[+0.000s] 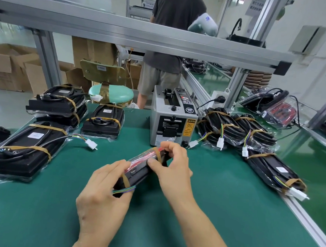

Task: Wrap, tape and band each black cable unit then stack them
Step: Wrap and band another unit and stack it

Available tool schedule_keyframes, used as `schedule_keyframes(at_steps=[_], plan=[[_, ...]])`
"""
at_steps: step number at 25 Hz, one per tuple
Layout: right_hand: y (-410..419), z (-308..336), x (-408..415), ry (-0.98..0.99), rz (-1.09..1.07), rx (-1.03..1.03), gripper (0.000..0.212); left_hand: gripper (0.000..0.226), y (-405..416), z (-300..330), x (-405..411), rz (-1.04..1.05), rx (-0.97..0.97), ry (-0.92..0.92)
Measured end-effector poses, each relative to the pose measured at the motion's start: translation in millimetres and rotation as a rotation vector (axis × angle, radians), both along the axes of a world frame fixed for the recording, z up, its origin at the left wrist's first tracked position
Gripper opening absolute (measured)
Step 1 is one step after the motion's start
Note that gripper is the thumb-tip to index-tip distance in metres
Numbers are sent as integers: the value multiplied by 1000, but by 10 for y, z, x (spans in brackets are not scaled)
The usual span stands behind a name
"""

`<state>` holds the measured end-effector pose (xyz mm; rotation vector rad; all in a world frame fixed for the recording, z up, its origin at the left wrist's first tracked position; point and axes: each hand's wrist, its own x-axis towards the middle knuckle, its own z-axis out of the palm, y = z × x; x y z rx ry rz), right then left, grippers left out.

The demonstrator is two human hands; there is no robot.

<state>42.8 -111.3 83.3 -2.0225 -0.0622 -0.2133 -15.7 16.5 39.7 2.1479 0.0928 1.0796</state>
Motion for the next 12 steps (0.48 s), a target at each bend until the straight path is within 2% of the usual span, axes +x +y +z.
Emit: schedule_keyframes(at_steps=[4,7,8,10,12], plan=[[-258,-49,122,10,105,34,44,66,278,129,-102,-152,-299,119],[-314,-74,219,183,246,219,57,67,465,242,-111,-186,-307,234],[-322,-76,278,214,281,277,49,66,489,297,-107,-148,-219,271],[-318,-60,371,242,320,335,20,58,444,413,-92,-29,154,281],[-309,-49,428,227,318,342,7,68,275,501,-4,25,471,277]])
